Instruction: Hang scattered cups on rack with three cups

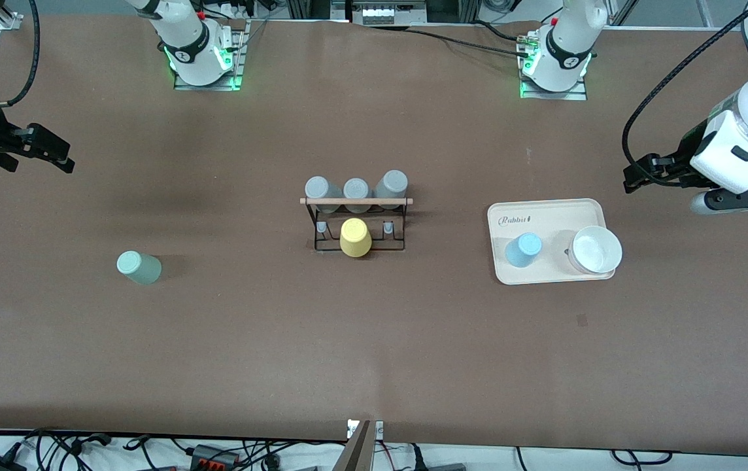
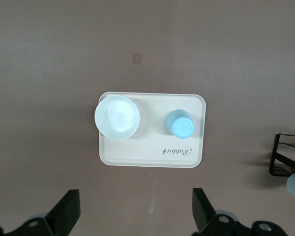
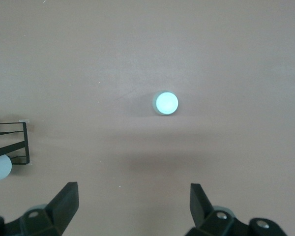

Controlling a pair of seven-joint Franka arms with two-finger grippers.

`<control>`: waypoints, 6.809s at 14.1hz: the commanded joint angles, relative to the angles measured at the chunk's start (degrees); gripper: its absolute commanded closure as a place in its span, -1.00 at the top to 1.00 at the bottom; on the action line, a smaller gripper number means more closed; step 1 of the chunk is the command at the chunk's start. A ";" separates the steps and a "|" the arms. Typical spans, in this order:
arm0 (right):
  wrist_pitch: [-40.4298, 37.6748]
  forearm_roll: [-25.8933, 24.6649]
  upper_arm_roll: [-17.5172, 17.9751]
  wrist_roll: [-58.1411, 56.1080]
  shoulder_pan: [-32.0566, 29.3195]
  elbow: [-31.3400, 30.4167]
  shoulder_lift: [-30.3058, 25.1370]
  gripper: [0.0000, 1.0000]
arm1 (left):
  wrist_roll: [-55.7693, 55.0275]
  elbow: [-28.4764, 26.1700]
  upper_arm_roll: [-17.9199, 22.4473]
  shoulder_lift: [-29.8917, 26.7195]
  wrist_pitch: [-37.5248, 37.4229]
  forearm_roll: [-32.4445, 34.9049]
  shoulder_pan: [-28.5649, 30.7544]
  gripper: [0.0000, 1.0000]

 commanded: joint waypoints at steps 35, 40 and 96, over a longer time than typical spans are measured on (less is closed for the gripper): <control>-4.34 -2.55 0.15 1.56 0.62 4.23 2.16 1.00 | -7.11 -13.71 -0.34 25.95 28.14 1.64 -7.78 1.00; -3.11 -6.60 0.07 1.48 0.44 4.40 8.39 1.00 | -6.94 -14.07 -0.34 25.86 28.40 1.64 -7.69 0.80; 5.85 7.55 1.03 41.55 29.62 22.07 34.06 -0.33 | -32.96 15.11 -0.69 27.72 7.59 -13.04 -11.67 1.00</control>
